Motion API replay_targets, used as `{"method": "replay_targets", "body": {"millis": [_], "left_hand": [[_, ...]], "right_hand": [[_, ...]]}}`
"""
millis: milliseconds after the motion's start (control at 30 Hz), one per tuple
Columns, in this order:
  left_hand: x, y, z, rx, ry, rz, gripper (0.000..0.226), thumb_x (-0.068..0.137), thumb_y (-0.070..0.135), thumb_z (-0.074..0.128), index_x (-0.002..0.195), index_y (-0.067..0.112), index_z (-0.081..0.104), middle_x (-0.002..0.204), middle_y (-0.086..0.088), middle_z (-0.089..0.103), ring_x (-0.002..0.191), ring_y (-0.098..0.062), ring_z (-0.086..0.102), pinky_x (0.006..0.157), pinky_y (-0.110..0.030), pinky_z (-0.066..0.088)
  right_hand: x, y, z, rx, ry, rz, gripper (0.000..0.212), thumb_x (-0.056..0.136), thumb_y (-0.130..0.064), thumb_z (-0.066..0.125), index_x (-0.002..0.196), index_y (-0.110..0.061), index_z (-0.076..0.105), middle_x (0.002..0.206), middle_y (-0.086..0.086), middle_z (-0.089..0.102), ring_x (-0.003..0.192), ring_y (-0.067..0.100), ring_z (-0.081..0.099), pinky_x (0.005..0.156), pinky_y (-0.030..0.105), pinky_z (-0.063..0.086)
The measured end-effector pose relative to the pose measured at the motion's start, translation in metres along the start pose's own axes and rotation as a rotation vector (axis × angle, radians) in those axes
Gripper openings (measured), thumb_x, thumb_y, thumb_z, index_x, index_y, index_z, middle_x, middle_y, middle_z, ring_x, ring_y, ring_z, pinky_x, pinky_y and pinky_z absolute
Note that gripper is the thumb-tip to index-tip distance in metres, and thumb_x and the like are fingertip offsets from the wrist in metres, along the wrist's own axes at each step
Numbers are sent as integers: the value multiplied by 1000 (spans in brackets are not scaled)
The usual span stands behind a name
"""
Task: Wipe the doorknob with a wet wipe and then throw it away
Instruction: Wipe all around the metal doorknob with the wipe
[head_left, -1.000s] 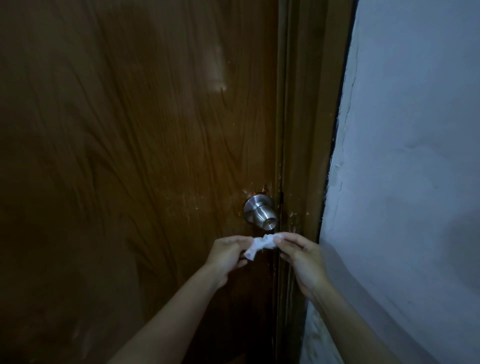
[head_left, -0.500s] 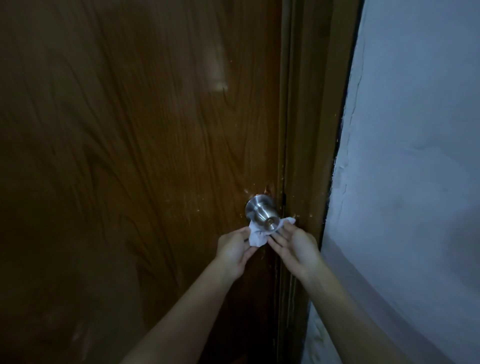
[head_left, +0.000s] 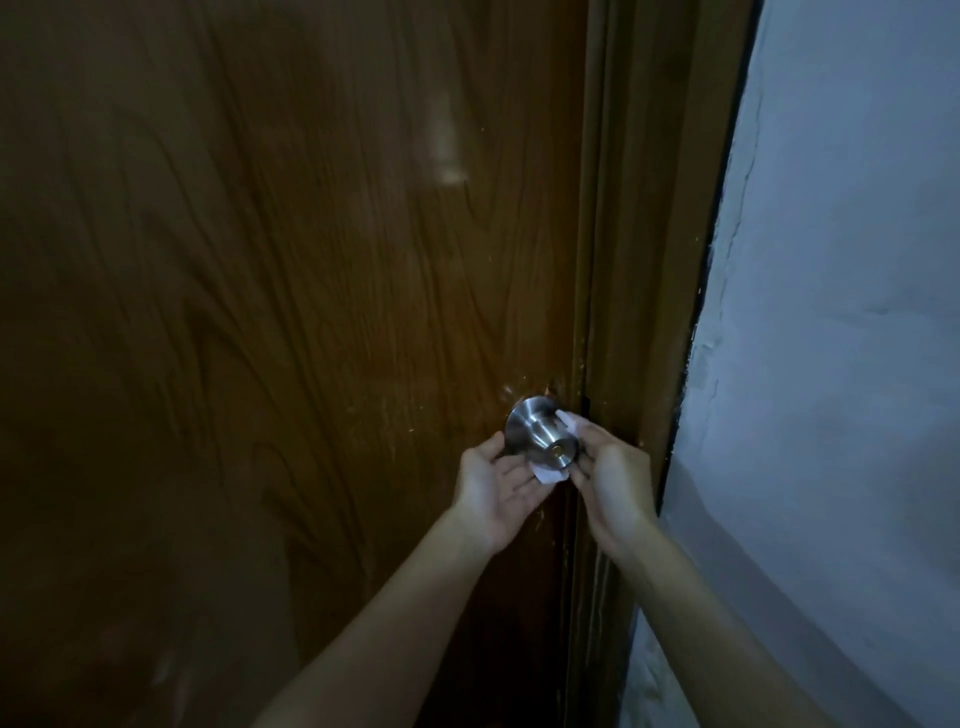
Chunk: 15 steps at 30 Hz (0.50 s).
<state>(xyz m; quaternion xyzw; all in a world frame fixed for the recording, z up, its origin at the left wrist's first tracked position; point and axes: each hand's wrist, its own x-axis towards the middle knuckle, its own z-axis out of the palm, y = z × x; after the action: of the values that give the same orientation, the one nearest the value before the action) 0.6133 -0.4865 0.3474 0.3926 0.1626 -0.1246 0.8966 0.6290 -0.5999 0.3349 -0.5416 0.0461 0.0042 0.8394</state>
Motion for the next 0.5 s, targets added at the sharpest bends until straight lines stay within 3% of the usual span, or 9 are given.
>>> {"method": "replay_targets", "body": {"millis": [67,100,200,300,367,500], "left_hand": [[-2,0,1,-39,-27,-17,58,95,37,36,127,-11,42,123,-29,57,118,-38,54,105,-43,39],[-2,1,1,-49,-27,-18,61,95,39,35,129,-11,39,126,-30,54,120,-39,52,106,-44,38],[-2,7,-1,9,-14,9,68,94,43,33,134,-12,33,134,-32,48,122,-40,50,106,-44,38],[-2,15,-1,123,16,44,70,93,45,33,135,-11,32,135,-32,47,120,-38,52,103,-42,41],[-3,20,0,176,30,66,71,93,47,33,136,-10,33,136,-30,47,121,-37,52,106,-43,41],[-6,19,4,150,15,69,71,94,48,31,135,-10,33,137,-29,46,124,-36,50,106,-42,39]], "right_hand": [[-3,6,2,-122,33,-37,21,82,-25,60,99,-31,70,112,-5,70,110,14,59,109,48,33],[-4,9,2,-122,47,-42,20,83,-24,61,100,-29,69,110,-6,69,111,14,59,109,47,34],[-7,13,0,70,66,13,27,88,-14,57,115,-12,61,100,0,69,101,15,64,100,37,46],[-10,12,0,292,73,178,27,91,-10,51,117,-3,55,110,14,66,101,22,64,90,34,50],[-9,12,0,436,74,273,29,92,-7,47,120,-2,52,116,19,64,104,26,63,91,36,49],[-4,5,0,310,70,231,30,93,-6,43,121,0,52,114,20,65,99,25,65,88,36,52]]}}
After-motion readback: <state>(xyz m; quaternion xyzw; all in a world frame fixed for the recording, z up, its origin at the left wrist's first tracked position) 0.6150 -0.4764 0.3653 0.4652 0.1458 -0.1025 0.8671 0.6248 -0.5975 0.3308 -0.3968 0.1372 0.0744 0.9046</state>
